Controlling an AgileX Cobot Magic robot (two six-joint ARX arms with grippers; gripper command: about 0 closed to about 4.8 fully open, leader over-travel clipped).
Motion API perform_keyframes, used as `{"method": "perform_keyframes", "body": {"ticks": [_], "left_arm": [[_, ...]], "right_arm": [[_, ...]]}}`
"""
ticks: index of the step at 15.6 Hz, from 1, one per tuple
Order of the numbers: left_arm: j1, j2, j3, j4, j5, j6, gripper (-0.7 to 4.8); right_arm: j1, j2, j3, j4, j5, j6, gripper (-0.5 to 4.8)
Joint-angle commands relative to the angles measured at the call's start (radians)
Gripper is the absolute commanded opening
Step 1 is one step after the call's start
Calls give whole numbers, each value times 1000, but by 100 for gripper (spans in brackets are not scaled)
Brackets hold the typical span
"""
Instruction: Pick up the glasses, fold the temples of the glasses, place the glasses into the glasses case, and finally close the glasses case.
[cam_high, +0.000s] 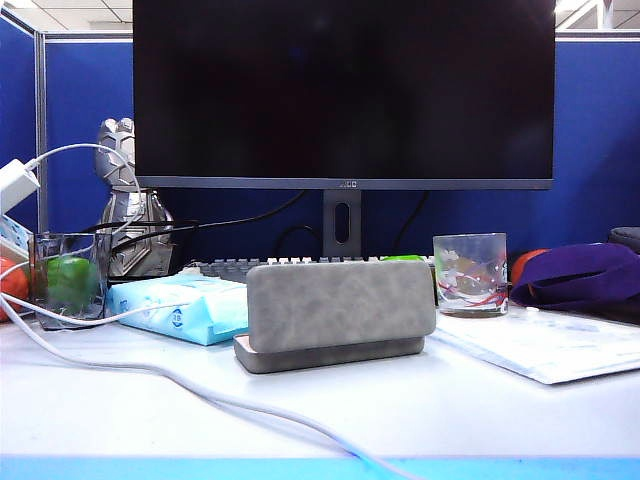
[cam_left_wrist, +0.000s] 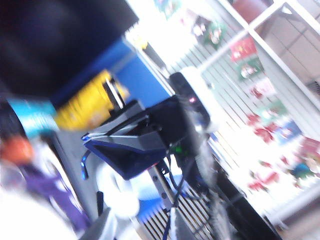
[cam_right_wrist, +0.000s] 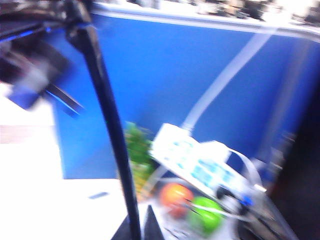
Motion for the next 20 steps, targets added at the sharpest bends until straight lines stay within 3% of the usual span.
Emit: {"method": "perform_keyframes", "body": {"ticks": [1,5,11,13,17,20], "left_arm": [[-1,8,6,15,82,-24,157],[-4,8,6,16,82,-39,157],[-126,8,6,68,89,-28,157],[-125,8,6,68,84,-28,157],[-123,8,6,68,-24,-29,157],[-123,7,6,68,-23,-55,157]], "right_arm": [[56,-8,6,18,-6,0,-6],[124,-5,6,17,90,-31,-6],[129,12,6,20,91,-29,-6],[127,7,6,20,85,-29,-6],[95,-34,7,27,85,-29,-5],[64,-41,7,22,85,-20,-5]]}}
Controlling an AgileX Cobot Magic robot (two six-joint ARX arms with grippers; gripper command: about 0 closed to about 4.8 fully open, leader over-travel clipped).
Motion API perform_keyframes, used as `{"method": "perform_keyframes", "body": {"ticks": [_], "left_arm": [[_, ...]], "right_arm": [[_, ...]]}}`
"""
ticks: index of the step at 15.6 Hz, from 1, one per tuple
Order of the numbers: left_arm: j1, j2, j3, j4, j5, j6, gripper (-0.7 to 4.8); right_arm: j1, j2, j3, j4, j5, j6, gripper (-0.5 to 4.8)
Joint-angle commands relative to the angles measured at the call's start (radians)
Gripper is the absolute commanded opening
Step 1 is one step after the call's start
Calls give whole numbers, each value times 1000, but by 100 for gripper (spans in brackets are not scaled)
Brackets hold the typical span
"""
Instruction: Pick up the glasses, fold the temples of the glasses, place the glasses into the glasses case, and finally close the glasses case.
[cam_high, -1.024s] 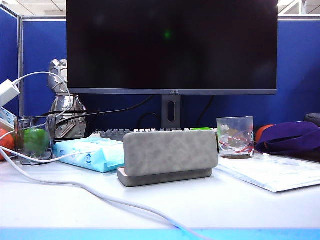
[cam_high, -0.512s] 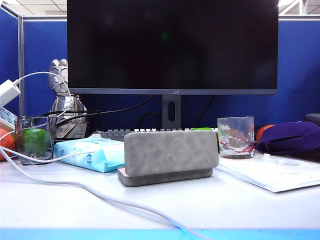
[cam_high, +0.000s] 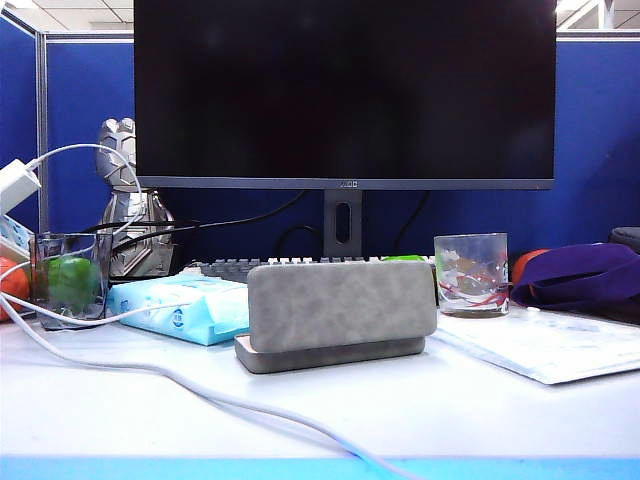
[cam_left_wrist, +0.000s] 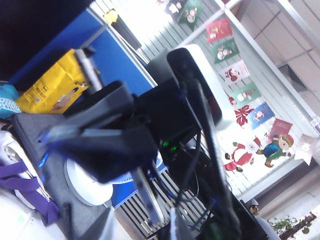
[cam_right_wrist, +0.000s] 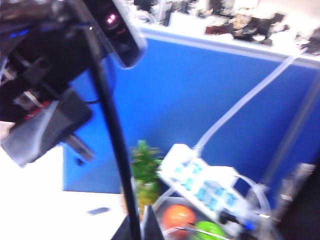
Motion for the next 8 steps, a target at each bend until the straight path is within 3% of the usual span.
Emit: {"method": "perform_keyframes", "body": {"ticks": [1,8], "left_arm": [[0,-3,6,16,4,-23,157],[-1,-3,6,119,113,-59,156]], "right_arm": [[-17,0,5,8,-3,10,-5],[0,31,5,21,-3,13,-5]]}}
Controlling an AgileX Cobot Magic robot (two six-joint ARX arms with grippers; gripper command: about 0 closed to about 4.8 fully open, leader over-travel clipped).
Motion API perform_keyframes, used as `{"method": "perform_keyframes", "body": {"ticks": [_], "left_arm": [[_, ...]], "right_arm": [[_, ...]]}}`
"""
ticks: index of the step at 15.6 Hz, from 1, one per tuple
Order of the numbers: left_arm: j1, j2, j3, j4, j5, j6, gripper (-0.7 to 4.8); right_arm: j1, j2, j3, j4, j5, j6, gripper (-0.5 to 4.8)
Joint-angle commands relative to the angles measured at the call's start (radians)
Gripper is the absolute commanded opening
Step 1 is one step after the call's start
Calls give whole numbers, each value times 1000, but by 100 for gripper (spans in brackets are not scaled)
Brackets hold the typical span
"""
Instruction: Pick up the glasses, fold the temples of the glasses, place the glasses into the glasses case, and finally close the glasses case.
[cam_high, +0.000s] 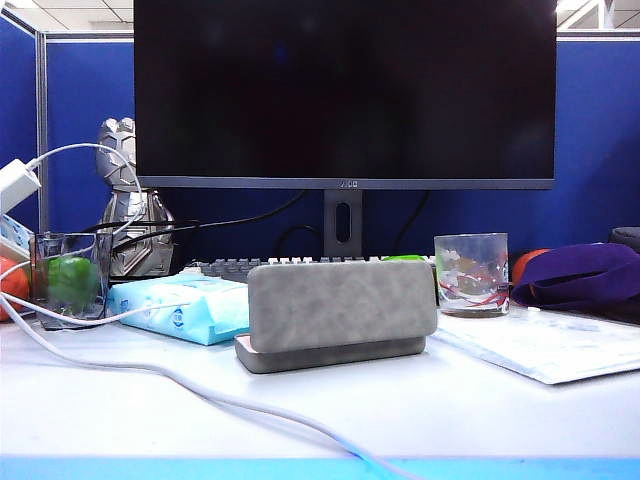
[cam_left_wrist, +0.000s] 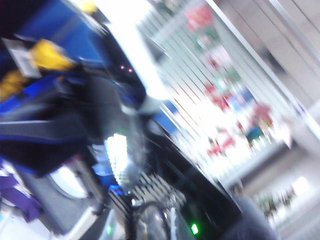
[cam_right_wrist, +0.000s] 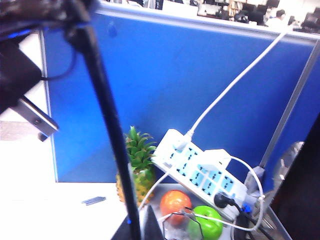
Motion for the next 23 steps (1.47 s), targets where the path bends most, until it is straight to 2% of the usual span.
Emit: {"method": "perform_keyframes", "body": {"ticks": [1,12,14,19,20,23], "left_arm": [[-1,-3,6,31,34,-3,156],[-1,-3,6,11,64,-3,151],[-1,-3,6,-1,64,-3,117],[-1,-3,6,-3,71,-3,110],[-1,-3,6,-4,78,-3,13],[-1,-3,6,-4,78,-3,12]], "right_arm": [[17,-10,6,28,-8,7,-5],[56,5,6,35,-12,6,-5],[56,5,6,35,-14,6,-5],[76,8,6,26,-14,-2,-5],[77,8,6,21,-13,-1,-5],[77,8,6,20,-10,-1,-5]]}}
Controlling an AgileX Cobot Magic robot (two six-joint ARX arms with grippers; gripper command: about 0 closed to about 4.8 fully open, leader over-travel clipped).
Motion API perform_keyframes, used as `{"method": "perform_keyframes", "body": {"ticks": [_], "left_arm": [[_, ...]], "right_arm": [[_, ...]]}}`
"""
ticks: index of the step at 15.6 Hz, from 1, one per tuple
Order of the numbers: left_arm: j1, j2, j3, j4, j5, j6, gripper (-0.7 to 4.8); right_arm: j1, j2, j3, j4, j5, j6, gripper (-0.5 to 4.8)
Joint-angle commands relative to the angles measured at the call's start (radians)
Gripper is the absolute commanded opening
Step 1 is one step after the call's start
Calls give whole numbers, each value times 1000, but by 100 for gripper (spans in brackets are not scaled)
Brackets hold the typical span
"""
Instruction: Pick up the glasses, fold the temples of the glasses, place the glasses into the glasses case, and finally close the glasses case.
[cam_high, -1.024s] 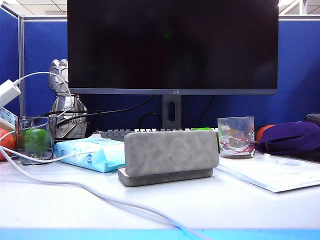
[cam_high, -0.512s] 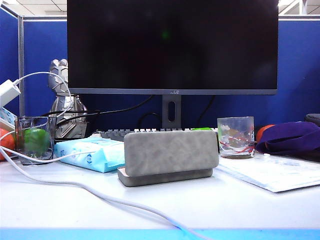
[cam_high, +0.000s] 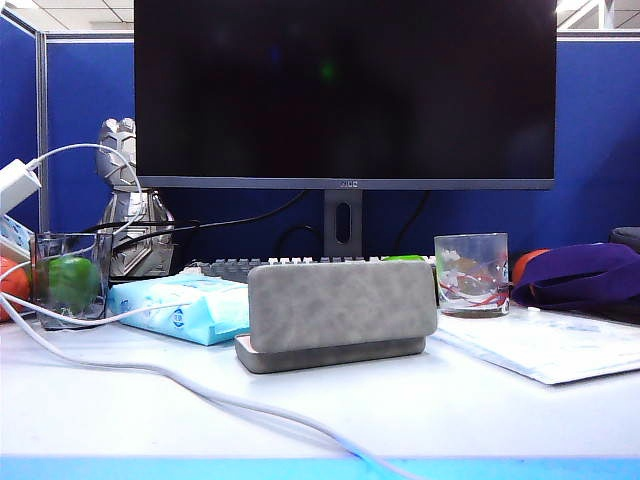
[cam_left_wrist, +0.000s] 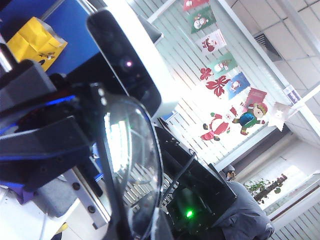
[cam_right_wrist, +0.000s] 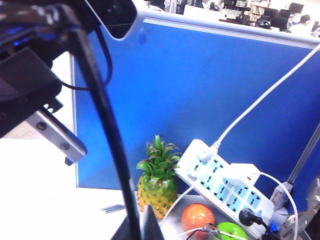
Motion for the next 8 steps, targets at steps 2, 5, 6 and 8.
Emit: {"method": "perform_keyframes", "body": {"ticks": [2,5,6,8], "left_arm": [[-1,-3,6,15,8,1,-6],[-1,-3,6,16,8,1,-6],[-1,-3,6,16,8,2,-6],[-1,-3,6,17,8,10,-6]], "right_arm": [[3,-5,5,10,-7,1,-5],[3,-5,5,10,4,3,-5],[3,-5,5,10,5,6,2],[3,-5,5,10,26,13,286]]}}
